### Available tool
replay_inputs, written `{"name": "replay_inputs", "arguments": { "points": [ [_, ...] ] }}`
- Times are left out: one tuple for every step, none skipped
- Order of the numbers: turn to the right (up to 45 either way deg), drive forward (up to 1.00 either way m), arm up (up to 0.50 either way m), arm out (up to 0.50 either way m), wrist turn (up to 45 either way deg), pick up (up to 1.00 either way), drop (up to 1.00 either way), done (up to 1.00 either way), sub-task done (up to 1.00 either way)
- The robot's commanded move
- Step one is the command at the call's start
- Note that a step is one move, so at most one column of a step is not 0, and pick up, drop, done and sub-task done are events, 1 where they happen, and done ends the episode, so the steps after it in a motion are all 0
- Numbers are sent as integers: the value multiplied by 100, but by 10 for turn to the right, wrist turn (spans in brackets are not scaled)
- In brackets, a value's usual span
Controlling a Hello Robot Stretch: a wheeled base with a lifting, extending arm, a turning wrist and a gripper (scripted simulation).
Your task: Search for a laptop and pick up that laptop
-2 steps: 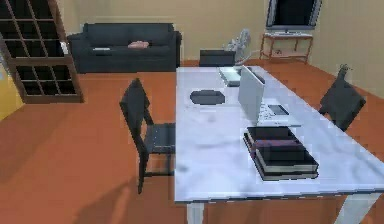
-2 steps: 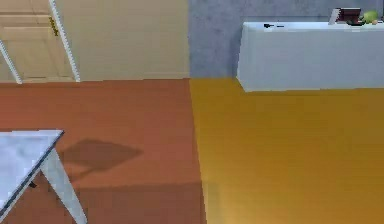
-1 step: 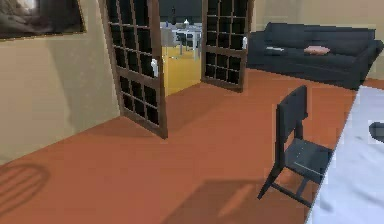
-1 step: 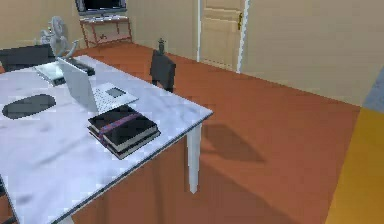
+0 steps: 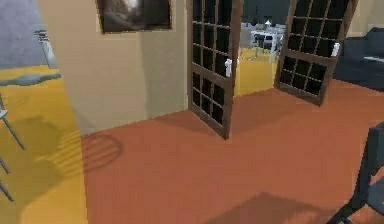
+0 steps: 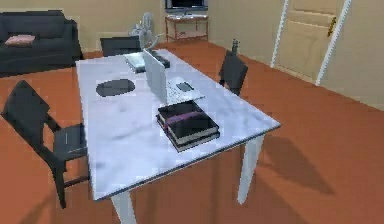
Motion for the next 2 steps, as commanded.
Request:
{"name": "replay_inputs", "arguments": {
  "points": [
    [450, 0, 0, 0, 0, 0, 0, 0, 0],
    [450, 0, 0, 0, 0, 0, 0, 0, 0]
  ]
}}
